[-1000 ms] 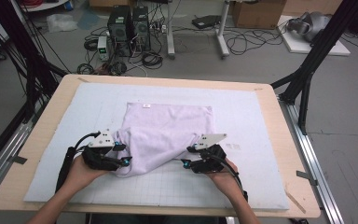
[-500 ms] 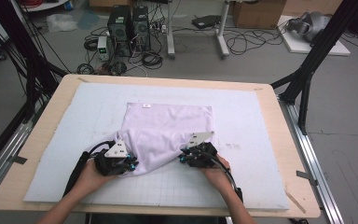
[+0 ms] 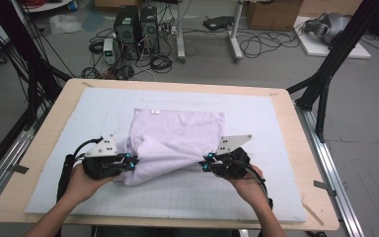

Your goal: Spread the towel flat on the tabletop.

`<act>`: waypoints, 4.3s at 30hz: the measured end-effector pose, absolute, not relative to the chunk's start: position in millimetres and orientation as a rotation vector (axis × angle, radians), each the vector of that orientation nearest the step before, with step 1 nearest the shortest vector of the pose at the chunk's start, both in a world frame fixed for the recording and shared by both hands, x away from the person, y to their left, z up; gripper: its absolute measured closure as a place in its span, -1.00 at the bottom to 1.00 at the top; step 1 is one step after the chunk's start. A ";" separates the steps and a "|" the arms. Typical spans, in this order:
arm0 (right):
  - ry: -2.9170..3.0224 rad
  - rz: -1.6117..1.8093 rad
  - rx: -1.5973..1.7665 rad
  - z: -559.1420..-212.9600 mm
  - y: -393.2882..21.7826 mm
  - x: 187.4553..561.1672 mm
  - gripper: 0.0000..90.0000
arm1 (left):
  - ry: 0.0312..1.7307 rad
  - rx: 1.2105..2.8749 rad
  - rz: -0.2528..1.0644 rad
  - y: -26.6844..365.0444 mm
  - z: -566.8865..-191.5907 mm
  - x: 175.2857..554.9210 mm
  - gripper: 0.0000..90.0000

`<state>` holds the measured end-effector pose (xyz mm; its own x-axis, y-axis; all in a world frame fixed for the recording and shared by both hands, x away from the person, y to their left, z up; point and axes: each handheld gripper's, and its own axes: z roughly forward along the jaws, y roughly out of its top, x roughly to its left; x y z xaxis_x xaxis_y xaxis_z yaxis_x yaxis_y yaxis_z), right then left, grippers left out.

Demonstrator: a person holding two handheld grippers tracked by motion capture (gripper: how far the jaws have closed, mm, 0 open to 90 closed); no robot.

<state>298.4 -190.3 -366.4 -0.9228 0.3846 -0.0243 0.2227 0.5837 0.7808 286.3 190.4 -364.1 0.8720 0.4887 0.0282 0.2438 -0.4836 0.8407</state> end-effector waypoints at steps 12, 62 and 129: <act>2.608 1.190 0.800 -377.6 -183.4 383.1 0.77 | 0.796 2.143 0.372 178.1 -385.3 378.8 0.89; 2.604 1.249 0.574 -381.9 -183.3 323.3 0.90 | 0.741 2.018 0.397 228.5 -363.7 325.8 0.91; 2.747 1.292 0.411 -395.3 -157.5 291.3 0.96 | 0.621 2.181 0.344 210.8 -383.3 270.4 0.91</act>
